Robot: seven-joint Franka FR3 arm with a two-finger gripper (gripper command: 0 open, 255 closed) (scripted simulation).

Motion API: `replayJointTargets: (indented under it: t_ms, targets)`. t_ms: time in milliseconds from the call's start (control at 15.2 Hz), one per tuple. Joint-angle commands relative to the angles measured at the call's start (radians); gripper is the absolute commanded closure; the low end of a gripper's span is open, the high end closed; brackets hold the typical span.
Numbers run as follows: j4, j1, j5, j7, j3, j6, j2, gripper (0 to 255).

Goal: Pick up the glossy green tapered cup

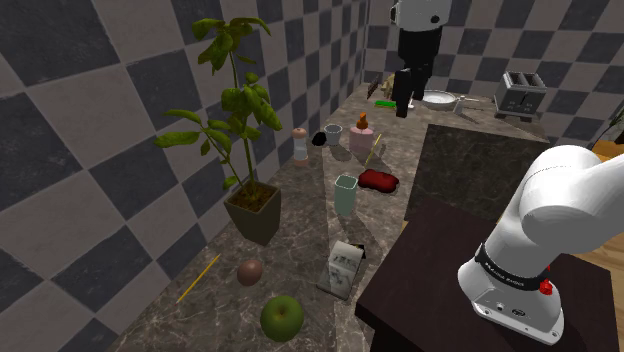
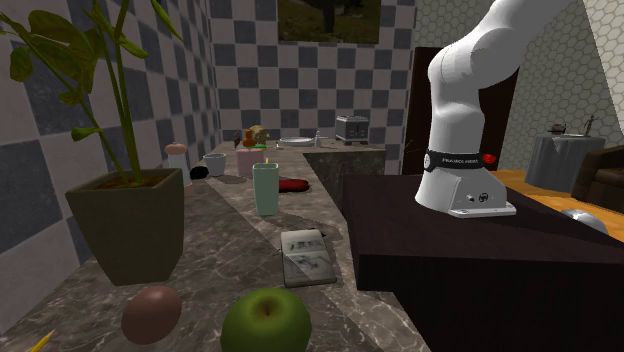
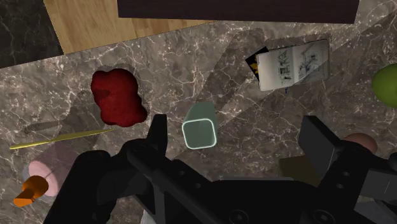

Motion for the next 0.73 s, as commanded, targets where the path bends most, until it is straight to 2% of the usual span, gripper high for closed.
replayJointTargets:
  t_ms: [0, 660]
  targets:
    - [0.0, 0.0, 0.0, 0.0, 0.0, 0.0, 0.0, 0]
    - [-0.166, 0.012, -0.006, -0.078, -0.056, 0.381, 0.198, 0]
